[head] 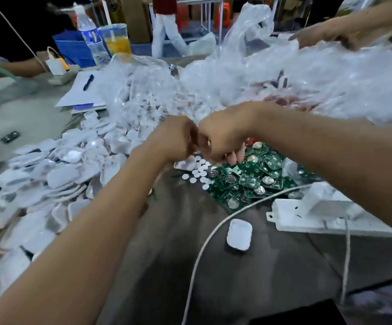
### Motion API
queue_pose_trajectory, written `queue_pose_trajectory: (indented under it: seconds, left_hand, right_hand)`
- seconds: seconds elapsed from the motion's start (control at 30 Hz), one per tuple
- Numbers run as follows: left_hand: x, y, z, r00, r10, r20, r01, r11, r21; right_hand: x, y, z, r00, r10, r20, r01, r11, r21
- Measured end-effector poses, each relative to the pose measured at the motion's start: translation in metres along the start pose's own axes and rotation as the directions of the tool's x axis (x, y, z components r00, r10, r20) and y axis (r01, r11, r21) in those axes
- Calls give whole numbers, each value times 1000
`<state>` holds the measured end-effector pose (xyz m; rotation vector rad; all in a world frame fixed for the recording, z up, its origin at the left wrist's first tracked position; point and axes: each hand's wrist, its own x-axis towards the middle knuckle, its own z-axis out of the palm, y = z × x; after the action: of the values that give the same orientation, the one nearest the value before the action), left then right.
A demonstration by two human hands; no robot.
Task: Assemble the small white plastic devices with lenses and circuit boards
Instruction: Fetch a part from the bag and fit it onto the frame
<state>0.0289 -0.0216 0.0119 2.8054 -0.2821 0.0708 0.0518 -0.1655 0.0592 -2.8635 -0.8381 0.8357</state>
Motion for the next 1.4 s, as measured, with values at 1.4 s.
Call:
queue_pose_trajectory:
  seconds: [1.4]
  left_hand:
    - [3, -75, -41, 871, -399, -287, 421, 907, 15]
  right_hand:
    - [67, -37, 4, 926, 120, -357, -272, 869, -414]
